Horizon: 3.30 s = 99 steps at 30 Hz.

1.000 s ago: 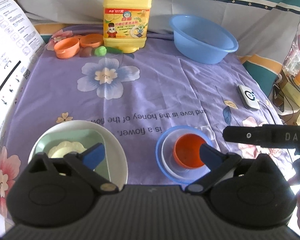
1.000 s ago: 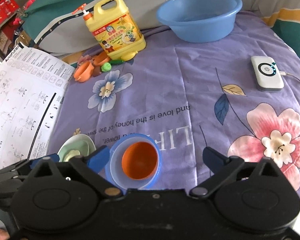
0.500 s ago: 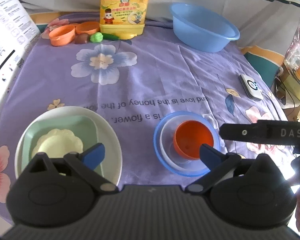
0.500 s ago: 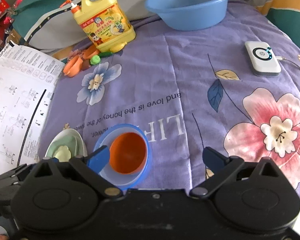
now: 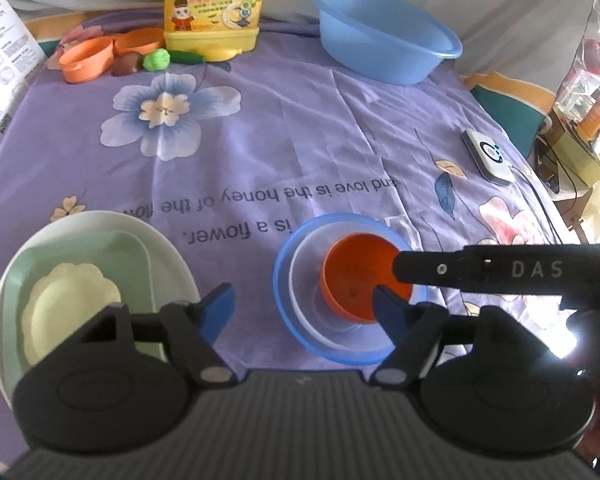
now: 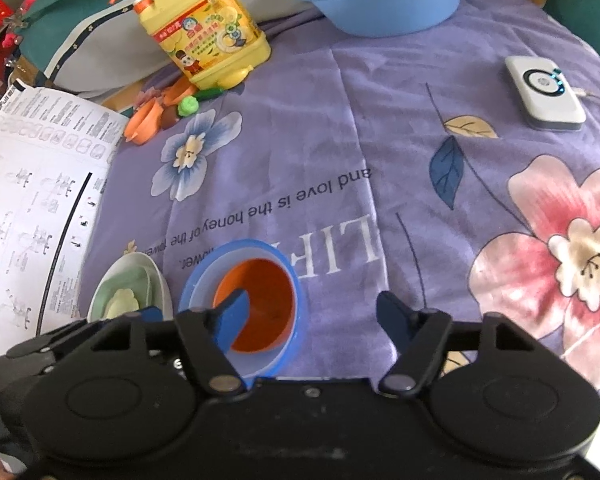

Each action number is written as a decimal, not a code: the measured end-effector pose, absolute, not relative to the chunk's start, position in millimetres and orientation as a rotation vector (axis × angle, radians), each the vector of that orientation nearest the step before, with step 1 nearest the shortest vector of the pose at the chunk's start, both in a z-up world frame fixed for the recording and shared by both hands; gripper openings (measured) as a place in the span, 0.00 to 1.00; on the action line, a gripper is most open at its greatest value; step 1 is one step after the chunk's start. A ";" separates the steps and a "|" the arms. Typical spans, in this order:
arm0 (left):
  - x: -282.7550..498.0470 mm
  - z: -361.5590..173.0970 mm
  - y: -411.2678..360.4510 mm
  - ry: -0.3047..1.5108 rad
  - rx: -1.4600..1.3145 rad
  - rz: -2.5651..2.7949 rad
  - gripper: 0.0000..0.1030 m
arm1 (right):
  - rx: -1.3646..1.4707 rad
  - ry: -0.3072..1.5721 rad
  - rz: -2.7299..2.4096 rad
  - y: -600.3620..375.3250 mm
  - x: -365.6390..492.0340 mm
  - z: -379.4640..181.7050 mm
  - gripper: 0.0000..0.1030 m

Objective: Organize plates and bowls
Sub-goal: 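Close both grippers on the blue bowl rim holding the nested bowls, then carry the nested bowls onto the yellow plate with both grippers and open them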

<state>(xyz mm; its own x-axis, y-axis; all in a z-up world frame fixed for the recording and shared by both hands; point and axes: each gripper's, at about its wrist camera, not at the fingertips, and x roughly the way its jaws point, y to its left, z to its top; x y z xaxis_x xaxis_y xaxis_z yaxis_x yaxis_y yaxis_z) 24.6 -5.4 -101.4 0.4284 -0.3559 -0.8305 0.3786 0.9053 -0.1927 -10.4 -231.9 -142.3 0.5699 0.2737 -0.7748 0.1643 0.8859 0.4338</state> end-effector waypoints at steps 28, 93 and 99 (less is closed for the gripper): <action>32.8 -113.7 -12.7 1.098 -0.003 -0.458 0.30 | 0.416 1.037 0.082 -209.5 8.5 -156.7 0.15; 49.4 -105.9 180.3 1.082 -0.134 -0.176 0.34 | 0.138 1.176 0.397 1.4 91.0 -133.4 0.15; 47.3 -102.2 178.5 1.074 -0.113 -0.166 0.41 | 0.151 1.166 0.402 -3.9 88.7 -130.6 0.16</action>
<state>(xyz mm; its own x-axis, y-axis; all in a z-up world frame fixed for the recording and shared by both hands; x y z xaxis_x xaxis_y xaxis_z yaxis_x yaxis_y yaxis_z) 47.3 178.5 -102.2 0.4662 -0.1901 -0.8640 0.0802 0.9817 -0.1727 88.7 -3.9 -130.6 0.3325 0.3833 -0.8617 -0.2285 0.9192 0.3206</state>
